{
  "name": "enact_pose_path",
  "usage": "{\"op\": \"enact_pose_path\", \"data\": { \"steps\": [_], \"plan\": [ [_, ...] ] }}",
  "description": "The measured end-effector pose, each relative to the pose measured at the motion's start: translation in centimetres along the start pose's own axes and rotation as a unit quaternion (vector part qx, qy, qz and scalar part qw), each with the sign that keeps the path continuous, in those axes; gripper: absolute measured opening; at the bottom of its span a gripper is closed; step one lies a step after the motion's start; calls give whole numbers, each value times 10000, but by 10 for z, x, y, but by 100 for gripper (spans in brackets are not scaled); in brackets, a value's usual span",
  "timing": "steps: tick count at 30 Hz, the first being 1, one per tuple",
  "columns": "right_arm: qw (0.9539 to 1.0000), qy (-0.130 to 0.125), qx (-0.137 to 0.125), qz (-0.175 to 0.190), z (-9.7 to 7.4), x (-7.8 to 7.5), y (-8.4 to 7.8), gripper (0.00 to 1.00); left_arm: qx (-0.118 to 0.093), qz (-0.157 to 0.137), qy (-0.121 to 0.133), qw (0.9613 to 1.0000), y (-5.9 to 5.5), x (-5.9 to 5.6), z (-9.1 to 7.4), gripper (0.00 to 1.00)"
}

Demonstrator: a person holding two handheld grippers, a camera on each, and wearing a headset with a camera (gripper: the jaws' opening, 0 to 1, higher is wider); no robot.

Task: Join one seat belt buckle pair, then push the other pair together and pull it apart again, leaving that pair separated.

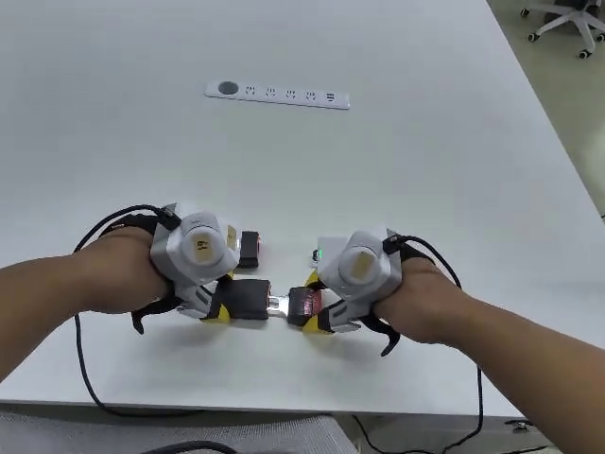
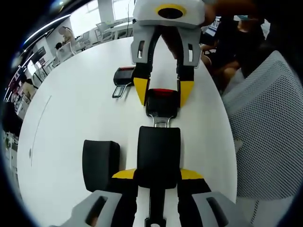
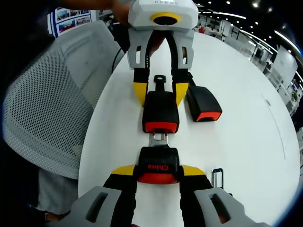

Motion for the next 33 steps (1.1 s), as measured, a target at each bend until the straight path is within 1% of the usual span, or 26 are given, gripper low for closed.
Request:
{"op": "enact_pose_path", "data": {
  "steps": [4,12,16,20,25,33],
  "plan": [
    [10000,59,-27,46,1,-1,-1,31,-16,19,-16,10000,0,1,0,33],
    [9999,38,12,138,3,-3,1,30,-80,36,-17,10000,2,-2,-1,32],
    [9999,42,10,132,4,-3,2,29,-70,134,-40,9999,3,-2,-1,32],
    [9999,73,48,98,5,-3,3,29,-88,173,-67,9998,4,-3,-2,32],
    [9999,60,64,66,5,-2,5,29,-128,160,-61,9998,5,-4,-3,31],
    [9999,78,104,55,6,-3,6,29,-102,129,-66,9998,7,-5,-4,31]
  ]
}}
Point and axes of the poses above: the centre of the closed fingertips' face, and the gripper's own axes: z roughly forward along the fingers, x roughly to its left, y roughly out of its top, the point moved 1 cm from there along -z, roughly backward along the fingers, and after that the axes turned 1 degree about z, right-handed, at the moved point
